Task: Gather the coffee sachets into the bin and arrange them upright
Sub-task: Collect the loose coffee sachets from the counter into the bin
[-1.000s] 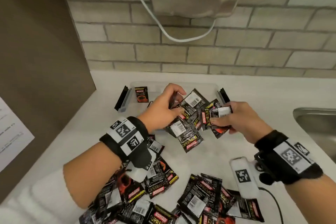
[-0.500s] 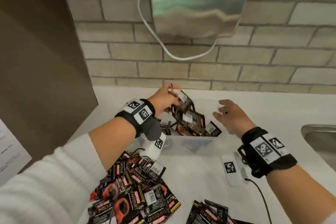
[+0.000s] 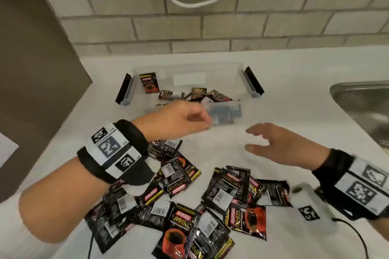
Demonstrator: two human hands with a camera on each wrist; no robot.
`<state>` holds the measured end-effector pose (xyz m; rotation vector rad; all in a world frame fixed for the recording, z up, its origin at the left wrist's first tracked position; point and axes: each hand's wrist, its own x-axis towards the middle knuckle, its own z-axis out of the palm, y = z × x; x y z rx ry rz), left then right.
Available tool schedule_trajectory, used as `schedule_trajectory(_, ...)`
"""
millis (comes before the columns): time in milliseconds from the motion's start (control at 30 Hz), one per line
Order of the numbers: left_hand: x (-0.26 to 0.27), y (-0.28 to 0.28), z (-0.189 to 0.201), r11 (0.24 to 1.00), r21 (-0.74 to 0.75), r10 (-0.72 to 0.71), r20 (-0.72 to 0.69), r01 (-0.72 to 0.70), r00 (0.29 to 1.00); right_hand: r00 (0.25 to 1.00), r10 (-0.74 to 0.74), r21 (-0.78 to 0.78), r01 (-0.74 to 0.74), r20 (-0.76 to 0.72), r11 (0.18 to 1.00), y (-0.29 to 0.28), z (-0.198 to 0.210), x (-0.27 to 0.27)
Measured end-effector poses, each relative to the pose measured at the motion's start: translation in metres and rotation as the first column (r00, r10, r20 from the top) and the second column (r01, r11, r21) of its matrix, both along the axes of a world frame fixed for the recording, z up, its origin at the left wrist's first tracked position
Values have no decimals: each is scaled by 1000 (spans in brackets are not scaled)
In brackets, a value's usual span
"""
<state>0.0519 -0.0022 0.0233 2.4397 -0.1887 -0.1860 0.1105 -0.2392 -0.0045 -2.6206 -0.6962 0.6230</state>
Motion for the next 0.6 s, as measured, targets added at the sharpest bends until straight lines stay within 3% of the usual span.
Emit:
schedule_trajectory(67, -17, -19, -21, 969, 161, -154, -201, 188, 967, 996, 80, -213, -89, -51, 973, -10, -16, -16)
schedule_trajectory(167, -30, -47, -54, 862, 312, -262, -402, 399, 878, 980, 100, -289, -148, -175, 946, -15, -34, -41)
schedule_trajectory(267, -26, -63, -75, 820, 392, -290, -344, 417, 893, 979, 142, -247, -176, -148, 953, -12, -47, -60)
schedule_trajectory(400, -16, -69, -80, 829, 401, -266, -331, 390, 905, 981, 191, -219, -190, -16, 957, -3, -58, -65)
schedule_trajectory(600, -10, -54, -74, 950, 200, -187, -252, 240, 950, 993, 32, -80, -41, -112, 996, 3, -57, -48)
